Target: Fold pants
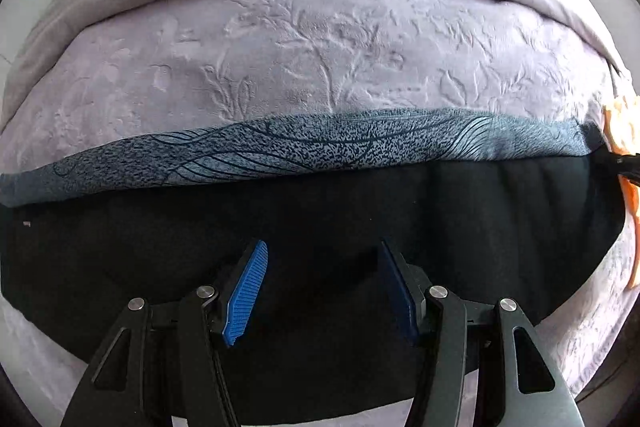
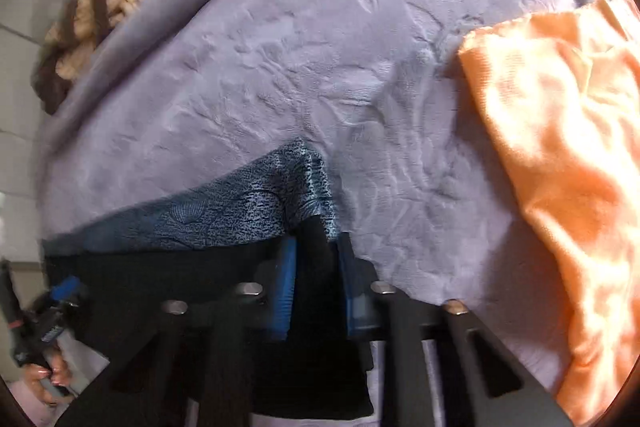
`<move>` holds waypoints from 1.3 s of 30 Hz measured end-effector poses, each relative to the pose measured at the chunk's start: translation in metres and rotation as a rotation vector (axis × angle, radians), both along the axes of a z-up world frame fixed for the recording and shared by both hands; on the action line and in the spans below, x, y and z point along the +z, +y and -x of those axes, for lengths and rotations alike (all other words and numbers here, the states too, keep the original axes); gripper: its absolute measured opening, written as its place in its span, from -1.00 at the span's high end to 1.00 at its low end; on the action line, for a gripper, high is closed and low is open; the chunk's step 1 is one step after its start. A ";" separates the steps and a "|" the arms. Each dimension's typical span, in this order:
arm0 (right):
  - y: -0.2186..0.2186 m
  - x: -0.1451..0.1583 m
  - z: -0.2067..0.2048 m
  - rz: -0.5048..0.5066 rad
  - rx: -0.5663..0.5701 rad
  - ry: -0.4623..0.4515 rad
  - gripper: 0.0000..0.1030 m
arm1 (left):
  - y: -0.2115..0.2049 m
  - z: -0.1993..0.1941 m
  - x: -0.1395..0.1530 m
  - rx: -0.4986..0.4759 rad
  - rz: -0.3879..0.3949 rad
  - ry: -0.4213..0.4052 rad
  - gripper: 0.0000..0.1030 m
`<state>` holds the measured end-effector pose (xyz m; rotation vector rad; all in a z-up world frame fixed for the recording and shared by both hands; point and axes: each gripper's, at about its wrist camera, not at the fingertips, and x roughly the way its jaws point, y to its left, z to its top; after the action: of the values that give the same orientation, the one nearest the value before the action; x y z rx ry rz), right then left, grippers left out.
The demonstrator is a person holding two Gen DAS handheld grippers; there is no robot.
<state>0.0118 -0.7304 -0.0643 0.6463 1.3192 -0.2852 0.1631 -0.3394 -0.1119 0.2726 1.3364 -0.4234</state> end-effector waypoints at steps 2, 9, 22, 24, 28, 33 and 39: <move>-0.001 0.023 0.003 -0.037 -0.003 -0.127 0.86 | 0.003 -0.001 0.008 0.015 0.017 -0.026 -0.15; -0.015 0.001 -0.020 -0.031 0.001 -0.019 0.72 | -0.006 -0.026 -0.011 0.062 -0.068 -0.025 -0.42; 0.092 0.028 -0.011 0.054 0.165 -0.100 0.20 | -0.015 -0.078 -0.034 0.066 -0.119 -0.134 -0.42; 0.106 0.002 -0.025 0.109 0.191 -0.032 0.21 | -0.013 -0.093 -0.040 0.082 -0.111 -0.136 -0.50; 0.090 -0.002 -0.015 0.129 0.117 -0.045 0.22 | 0.010 -0.114 -0.030 0.130 -0.137 -0.128 -0.50; 0.072 0.029 0.028 0.086 0.010 -0.033 0.20 | 0.060 -0.088 -0.002 0.093 -0.176 -0.165 -0.50; 0.115 0.022 0.058 0.120 0.108 0.013 0.20 | 0.120 -0.060 -0.021 0.144 -0.186 -0.138 -0.88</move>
<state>-0.0467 -0.6152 -0.0427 0.4712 1.3338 -0.2791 0.2236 -0.2189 -0.1331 0.3508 1.2514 -0.1559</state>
